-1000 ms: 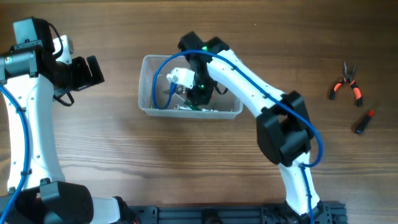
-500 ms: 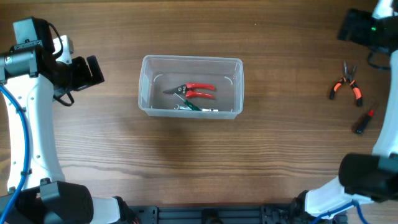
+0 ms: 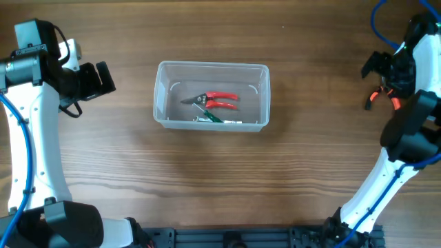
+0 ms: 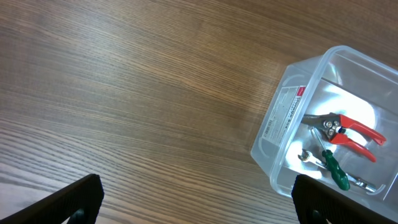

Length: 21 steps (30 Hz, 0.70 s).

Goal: Pack container
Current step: 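Grasp the orange-black pliers with the right gripper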

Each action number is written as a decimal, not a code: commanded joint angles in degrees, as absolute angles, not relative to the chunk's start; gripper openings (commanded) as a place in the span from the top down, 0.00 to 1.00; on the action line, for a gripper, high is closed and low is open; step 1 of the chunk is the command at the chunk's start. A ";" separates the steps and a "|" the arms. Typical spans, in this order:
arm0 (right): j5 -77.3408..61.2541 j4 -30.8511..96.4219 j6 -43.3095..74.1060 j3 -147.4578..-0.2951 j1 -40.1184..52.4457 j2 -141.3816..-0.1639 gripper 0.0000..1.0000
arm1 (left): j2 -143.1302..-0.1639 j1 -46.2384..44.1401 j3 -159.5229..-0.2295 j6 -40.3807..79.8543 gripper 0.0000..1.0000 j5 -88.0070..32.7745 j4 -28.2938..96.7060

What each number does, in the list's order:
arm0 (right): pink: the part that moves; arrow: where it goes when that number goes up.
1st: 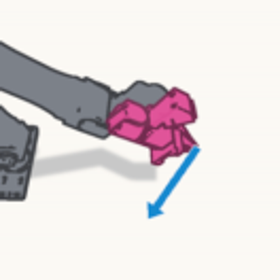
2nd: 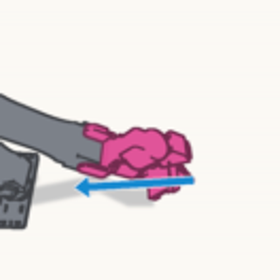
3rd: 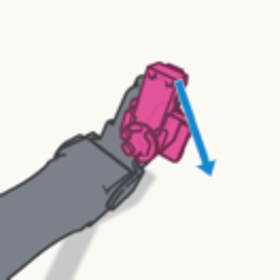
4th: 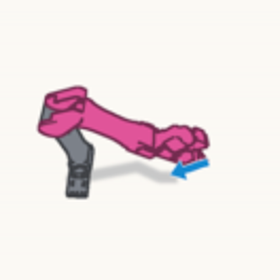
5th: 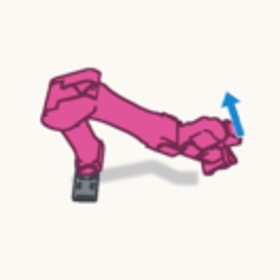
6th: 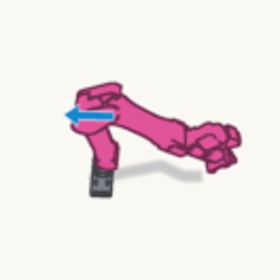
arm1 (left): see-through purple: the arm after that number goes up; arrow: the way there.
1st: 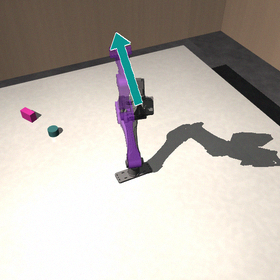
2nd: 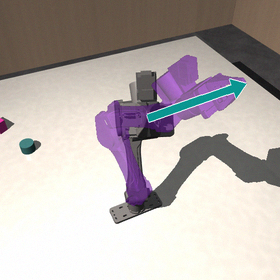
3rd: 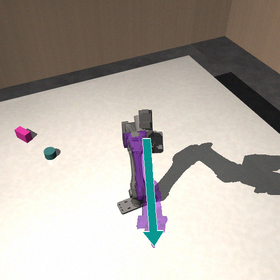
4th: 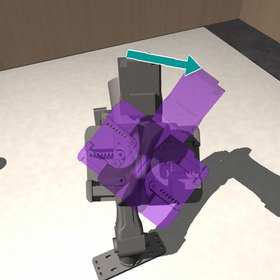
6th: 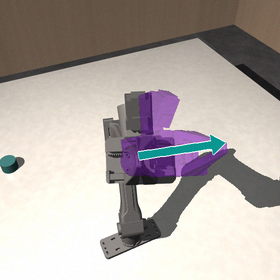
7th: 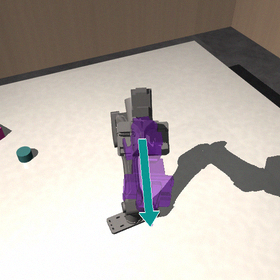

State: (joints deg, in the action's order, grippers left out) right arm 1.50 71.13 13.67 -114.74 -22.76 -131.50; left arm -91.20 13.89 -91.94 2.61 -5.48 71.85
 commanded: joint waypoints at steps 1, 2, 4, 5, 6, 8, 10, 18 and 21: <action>0.43 69.69 12.21 -114.43 -22.52 -134.76 0.00 | -91.64 13.61 -92.14 2.00 0.00 -6.17 71.83; -0.16 68.69 11.49 -114.06 -22.52 -135.55 0.00 | -91.64 13.61 -92.14 1.98 0.00 -6.17 71.83; -0.51 67.20 10.39 -113.38 -22.57 -136.57 0.00 | -91.64 13.61 -92.14 2.00 0.00 -6.17 71.83; -0.49 66.39 10.44 -112.68 -22.59 -136.68 0.00 | -91.64 13.61 -92.14 2.00 0.00 -6.17 71.83; -0.56 64.73 10.46 -111.31 -22.59 -136.68 0.00 | -91.64 13.61 -92.14 2.00 0.00 -6.17 71.83; -0.60 62.81 10.44 -109.36 -22.59 -136.70 0.00 | -91.64 13.61 -92.16 2.00 0.00 -6.17 71.83; -1.30 61.32 10.35 -107.61 -22.59 -136.73 0.00 | -91.64 13.61 -92.14 2.00 0.00 -6.17 71.83; -1.56 59.13 10.48 -103.55 -22.57 -136.73 0.09 | -91.64 13.61 -92.14 1.98 0.00 -6.17 71.83; -1.56 59.18 10.52 -103.53 -22.57 -136.73 0.31 | -91.64 13.61 -92.14 1.98 0.00 -6.17 71.85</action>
State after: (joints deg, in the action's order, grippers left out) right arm 1.26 59.44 10.35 -106.21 -22.72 -134.13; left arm -91.20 13.89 -91.94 2.61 -5.48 71.85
